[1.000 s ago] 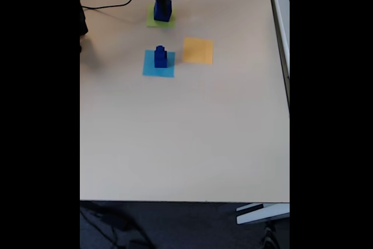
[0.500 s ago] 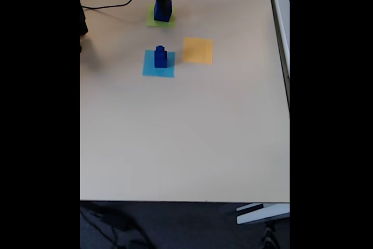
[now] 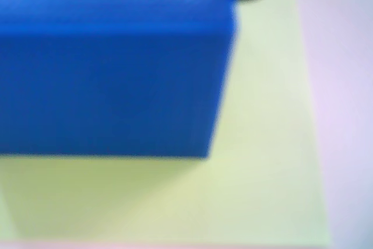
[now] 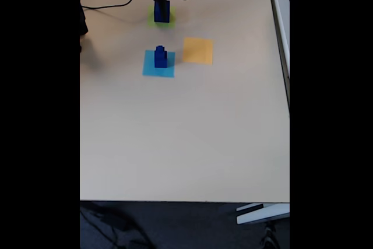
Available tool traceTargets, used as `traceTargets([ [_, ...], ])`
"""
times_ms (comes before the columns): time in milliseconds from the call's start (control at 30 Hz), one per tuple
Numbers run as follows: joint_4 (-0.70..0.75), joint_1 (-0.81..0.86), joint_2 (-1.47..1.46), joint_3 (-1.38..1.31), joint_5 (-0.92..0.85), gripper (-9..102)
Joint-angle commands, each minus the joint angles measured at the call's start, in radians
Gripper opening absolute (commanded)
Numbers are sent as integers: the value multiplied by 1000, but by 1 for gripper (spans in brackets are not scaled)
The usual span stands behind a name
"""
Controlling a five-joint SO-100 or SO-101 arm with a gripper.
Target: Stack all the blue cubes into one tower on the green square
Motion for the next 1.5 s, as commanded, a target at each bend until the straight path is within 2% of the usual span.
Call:
traceTargets([
  [0,-17,-11,25,-38,3,37],
  [500,-20,89,66,-245,-192,38],
  [900,-15,305,129,-318,-430,38],
  [1133,12,400,193,-278,-522,35],
  [1467,49,430,314,-106,-505,29],
])
